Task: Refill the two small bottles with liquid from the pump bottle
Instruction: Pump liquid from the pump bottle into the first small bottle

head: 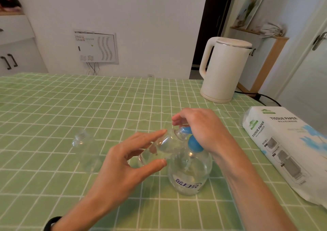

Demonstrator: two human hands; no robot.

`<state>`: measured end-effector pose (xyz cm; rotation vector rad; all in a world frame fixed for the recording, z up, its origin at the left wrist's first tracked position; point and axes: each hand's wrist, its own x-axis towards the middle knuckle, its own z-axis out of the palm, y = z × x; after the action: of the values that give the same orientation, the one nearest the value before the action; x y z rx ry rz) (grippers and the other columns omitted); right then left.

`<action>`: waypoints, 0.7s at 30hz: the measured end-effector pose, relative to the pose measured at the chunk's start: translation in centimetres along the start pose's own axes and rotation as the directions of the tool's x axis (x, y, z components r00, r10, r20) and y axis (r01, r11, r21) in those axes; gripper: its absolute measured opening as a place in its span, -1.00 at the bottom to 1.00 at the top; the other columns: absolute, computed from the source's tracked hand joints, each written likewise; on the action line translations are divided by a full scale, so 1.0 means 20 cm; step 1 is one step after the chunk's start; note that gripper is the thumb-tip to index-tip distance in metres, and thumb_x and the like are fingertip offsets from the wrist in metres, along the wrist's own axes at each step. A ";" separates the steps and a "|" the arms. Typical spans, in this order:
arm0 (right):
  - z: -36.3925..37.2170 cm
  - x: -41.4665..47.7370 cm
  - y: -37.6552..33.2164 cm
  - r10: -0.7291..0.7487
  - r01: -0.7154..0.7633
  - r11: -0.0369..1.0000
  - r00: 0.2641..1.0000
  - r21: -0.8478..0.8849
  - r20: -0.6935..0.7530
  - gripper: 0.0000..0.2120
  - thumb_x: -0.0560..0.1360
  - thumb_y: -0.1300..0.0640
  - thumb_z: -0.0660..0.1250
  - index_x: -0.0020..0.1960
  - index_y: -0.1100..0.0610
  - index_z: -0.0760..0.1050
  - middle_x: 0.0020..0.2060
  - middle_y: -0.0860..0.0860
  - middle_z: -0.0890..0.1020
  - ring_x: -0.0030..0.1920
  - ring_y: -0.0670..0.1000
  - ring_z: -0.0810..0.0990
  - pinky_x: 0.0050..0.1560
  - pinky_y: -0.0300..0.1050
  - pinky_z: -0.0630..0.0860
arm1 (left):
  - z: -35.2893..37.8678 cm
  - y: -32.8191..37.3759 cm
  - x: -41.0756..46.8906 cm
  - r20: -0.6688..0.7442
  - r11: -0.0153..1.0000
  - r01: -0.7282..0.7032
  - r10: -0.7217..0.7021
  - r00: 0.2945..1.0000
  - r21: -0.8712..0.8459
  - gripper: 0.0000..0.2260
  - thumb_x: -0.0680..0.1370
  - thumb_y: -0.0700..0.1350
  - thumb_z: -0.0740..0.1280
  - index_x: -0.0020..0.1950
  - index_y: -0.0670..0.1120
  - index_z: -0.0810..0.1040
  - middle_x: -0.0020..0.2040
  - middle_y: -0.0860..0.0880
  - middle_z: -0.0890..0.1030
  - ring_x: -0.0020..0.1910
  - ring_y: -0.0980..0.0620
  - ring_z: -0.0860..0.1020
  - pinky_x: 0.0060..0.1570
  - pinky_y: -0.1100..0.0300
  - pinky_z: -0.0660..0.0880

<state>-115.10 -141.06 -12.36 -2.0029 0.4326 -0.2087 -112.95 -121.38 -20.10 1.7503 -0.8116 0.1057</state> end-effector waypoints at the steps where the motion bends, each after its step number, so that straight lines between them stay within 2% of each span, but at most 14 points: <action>1: 0.00 0.00 0.00 -0.007 0.007 1.000 1.000 0.004 -0.003 -0.69 0.61 0.07 0.27 -0.10 0.14 0.76 -0.14 -0.15 0.78 0.03 -0.14 0.70 0.19 -0.06 0.57 | 0.00 0.00 0.00 -0.001 1.000 -0.001 0.001 1.000 -0.004 -0.50 0.39 0.15 0.52 0.34 0.36 0.59 0.18 0.12 0.72 0.17 0.00 0.68 0.26 -0.08 0.60; 3: -0.01 0.01 0.01 -0.028 0.028 0.999 1.000 -0.020 -0.010 -0.63 0.60 0.05 0.27 0.00 0.33 0.70 -0.17 -0.24 0.76 -0.01 -0.26 0.68 0.13 -0.13 0.57 | 0.00 0.00 0.00 -0.004 1.000 -0.001 0.001 1.000 -0.010 -0.50 0.40 0.16 0.52 0.34 0.36 0.59 0.18 0.12 0.72 0.17 -0.01 0.68 0.26 -0.10 0.60; 4: -0.01 0.02 0.01 -0.033 0.033 0.999 0.999 -0.031 -0.011 -0.62 0.60 0.04 0.27 0.03 0.36 0.67 -0.16 -0.26 0.76 -0.02 -0.28 0.67 0.11 -0.15 0.57 | -0.01 0.00 0.00 -0.003 1.000 0.000 0.000 1.000 -0.013 -0.50 0.40 0.16 0.52 0.34 0.36 0.59 0.18 0.12 0.72 0.17 -0.02 0.68 0.26 -0.11 0.60; 5: -0.01 0.02 0.02 -0.035 0.034 0.999 0.999 -0.031 -0.010 -0.63 0.60 0.04 0.27 0.02 0.34 0.68 -0.15 -0.25 0.76 -0.02 -0.28 0.67 0.12 -0.15 0.56 | -0.01 0.00 0.00 -0.001 1.000 0.001 -0.001 1.000 -0.013 -0.50 0.40 0.16 0.52 0.34 0.37 0.59 0.19 0.12 0.72 0.18 -0.03 0.68 0.26 -0.11 0.59; 9: -0.01 0.04 0.02 -0.009 0.009 1.000 1.000 0.010 0.010 -0.73 0.59 0.08 0.30 -0.13 0.02 0.76 -0.12 -0.18 0.78 0.02 -0.17 0.71 0.10 -0.15 0.55 | 0.00 -0.01 0.02 0.008 1.000 -0.002 0.002 1.000 -0.010 -0.50 0.40 0.16 0.52 0.34 0.38 0.58 0.18 0.12 0.71 0.18 -0.02 0.68 0.27 -0.10 0.59; 12: 0.00 0.03 0.01 0.022 -0.024 0.999 0.998 0.038 0.051 -0.77 0.58 0.10 0.33 -0.10 0.02 0.76 -0.14 -0.15 0.79 0.01 -0.16 0.71 0.06 -0.16 0.53 | 0.00 -0.01 0.01 0.001 1.000 -0.003 0.003 1.000 -0.002 -0.50 0.39 0.17 0.52 0.33 0.40 0.58 0.17 0.13 0.71 0.16 0.00 0.67 0.26 -0.06 0.60; 14: 0.00 0.02 0.01 0.026 -0.027 0.999 0.998 0.027 0.051 -0.76 0.59 0.10 0.32 -0.09 0.04 0.76 -0.12 -0.15 0.78 0.03 -0.13 0.70 0.10 -0.13 0.54 | 0.00 -0.01 0.01 0.000 1.000 -0.001 0.001 1.000 -0.002 -0.50 0.39 0.17 0.52 0.33 0.39 0.58 0.17 0.12 0.72 0.16 0.00 0.67 0.25 -0.01 0.60; 16: -0.01 0.02 0.02 0.005 -0.005 1.000 1.000 0.003 0.031 -0.71 0.60 0.08 0.29 -0.05 0.19 0.76 -0.16 -0.17 0.77 0.02 -0.10 0.72 0.12 -0.11 0.57 | 0.00 -0.01 0.00 0.003 1.000 -0.002 0.002 1.000 -0.005 -0.50 0.39 0.16 0.52 0.33 0.38 0.59 0.16 0.10 0.72 0.15 0.00 0.68 0.23 0.03 0.59; 18: -0.02 0.01 0.02 -0.030 0.030 0.999 0.999 -0.030 0.015 -0.61 0.60 0.06 0.28 0.09 0.40 0.64 -0.13 -0.18 0.77 -0.01 -0.12 0.72 0.08 -0.09 0.60 | 0.00 -0.01 0.00 0.004 1.000 -0.002 0.002 1.000 -0.014 -0.50 0.40 0.15 0.53 0.34 0.36 0.60 0.16 0.08 0.72 0.15 -0.02 0.68 0.24 0.00 0.60; 19: -0.02 0.01 0.02 -0.051 0.052 0.998 0.999 -0.037 0.012 -0.58 0.60 0.04 0.27 0.15 0.43 0.58 -0.04 -0.07 0.77 0.05 -0.05 0.71 0.11 -0.02 0.62 | 0.00 -0.01 0.00 0.002 1.000 -0.003 0.003 1.000 -0.019 -0.50 0.40 0.14 0.53 0.34 0.35 0.60 0.16 0.07 0.72 0.16 -0.03 0.68 0.25 -0.02 0.60; 21: -0.02 0.01 0.01 -0.078 0.078 0.995 0.997 -0.066 0.004 -0.55 0.59 0.01 0.28 0.20 0.42 0.52 0.14 0.26 0.66 0.21 0.25 0.61 0.22 0.14 0.55 | 0.00 -0.01 0.00 -0.003 1.000 -0.005 0.005 1.000 -0.018 -0.50 0.40 0.14 0.53 0.34 0.36 0.60 0.17 0.08 0.72 0.16 -0.02 0.68 0.26 -0.05 0.60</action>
<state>-115.18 -141.58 -12.42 -2.0868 0.3649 -0.2438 -112.88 -121.31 -20.24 1.7316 -0.8120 0.1040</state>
